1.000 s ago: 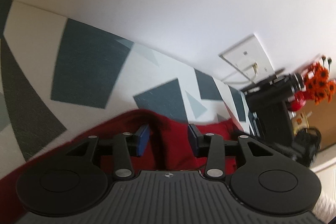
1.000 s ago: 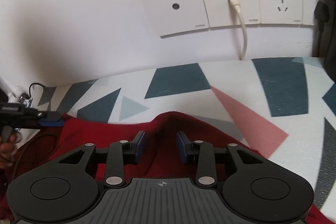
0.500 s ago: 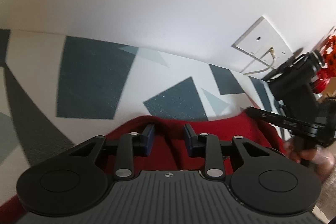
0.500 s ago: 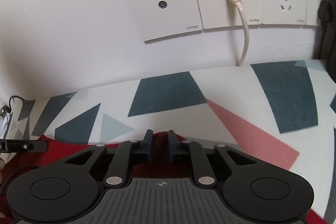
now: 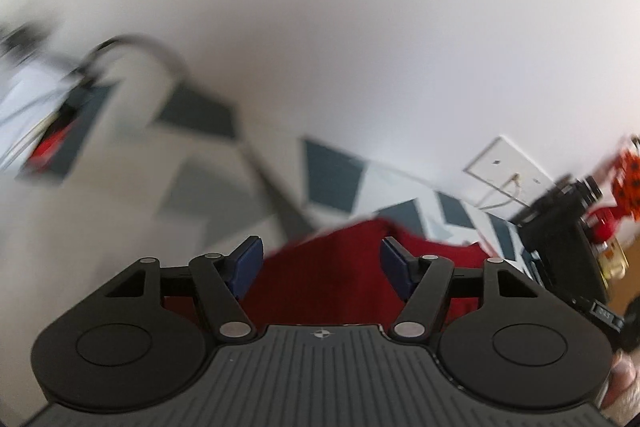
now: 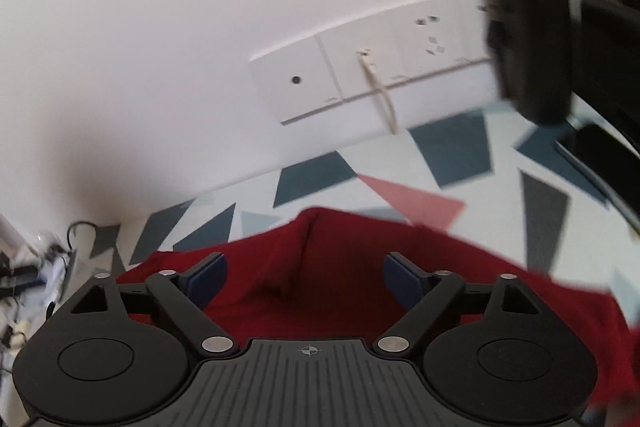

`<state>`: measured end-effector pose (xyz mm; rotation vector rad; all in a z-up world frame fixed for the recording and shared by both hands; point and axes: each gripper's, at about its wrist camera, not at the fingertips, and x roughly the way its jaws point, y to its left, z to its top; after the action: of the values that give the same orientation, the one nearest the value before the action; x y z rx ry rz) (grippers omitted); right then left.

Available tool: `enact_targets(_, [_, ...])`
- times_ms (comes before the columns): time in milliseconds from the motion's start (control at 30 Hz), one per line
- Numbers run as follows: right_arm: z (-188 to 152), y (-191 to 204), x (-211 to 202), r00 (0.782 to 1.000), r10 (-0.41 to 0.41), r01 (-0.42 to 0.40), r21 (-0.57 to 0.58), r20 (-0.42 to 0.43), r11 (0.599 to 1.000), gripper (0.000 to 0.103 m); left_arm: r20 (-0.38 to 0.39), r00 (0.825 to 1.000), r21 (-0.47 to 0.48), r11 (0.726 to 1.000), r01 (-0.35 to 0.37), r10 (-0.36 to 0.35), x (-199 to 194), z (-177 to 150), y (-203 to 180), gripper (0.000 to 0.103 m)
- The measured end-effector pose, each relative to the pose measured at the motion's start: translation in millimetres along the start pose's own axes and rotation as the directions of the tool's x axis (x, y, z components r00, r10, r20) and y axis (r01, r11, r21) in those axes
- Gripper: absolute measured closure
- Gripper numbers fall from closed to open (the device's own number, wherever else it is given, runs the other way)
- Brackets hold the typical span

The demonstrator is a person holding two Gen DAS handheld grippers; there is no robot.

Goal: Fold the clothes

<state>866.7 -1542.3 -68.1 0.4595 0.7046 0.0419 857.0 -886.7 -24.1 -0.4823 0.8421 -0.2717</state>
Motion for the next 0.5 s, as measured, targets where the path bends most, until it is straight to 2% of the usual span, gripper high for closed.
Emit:
enact_targets(133, [-26.9, -4.1, -8.5, 0.997, -0.079, 0.079, 0.002, -0.023, 0.997, 0.014, -0.007, 0.998, -0.11, 0.992, -0.066, 0.066, -31.1, -58.2, 16.9, 0.037])
enact_targets(200, [-39.7, -1.0, -5.1, 0.989, -0.137, 0.136, -0.025, -0.049, 0.99, 0.013, -0.021, 0.993, -0.126, 0.985, -0.114, 0.113, -41.8, -82.5, 19.6, 0.037])
enact_targets(300, [-55.4, 7.6, 0.2, 0.982, -0.176, 0.171, -0.074, -0.069, 0.983, 0.008, -0.084, 0.98, -0.092, 0.978, -0.189, 0.182, -47.4, -109.7, 19.3, 0.034])
enact_targets(400, [-63.1, 14.1, 5.0, 0.982, -0.165, 0.159, -0.075, -0.09, 0.984, 0.008, -0.15, 0.958, -0.036, 0.967, -0.251, 0.243, -41.8, -130.1, 14.9, 0.033])
enact_targets(500, [-63.3, 19.4, 6.4, 0.985, -0.149, 0.143, -0.069, -0.089, 0.987, 0.008, -0.14, 0.943, 0.023, 0.953, -0.302, 0.302, -37.4, -141.6, 9.0, 0.029])
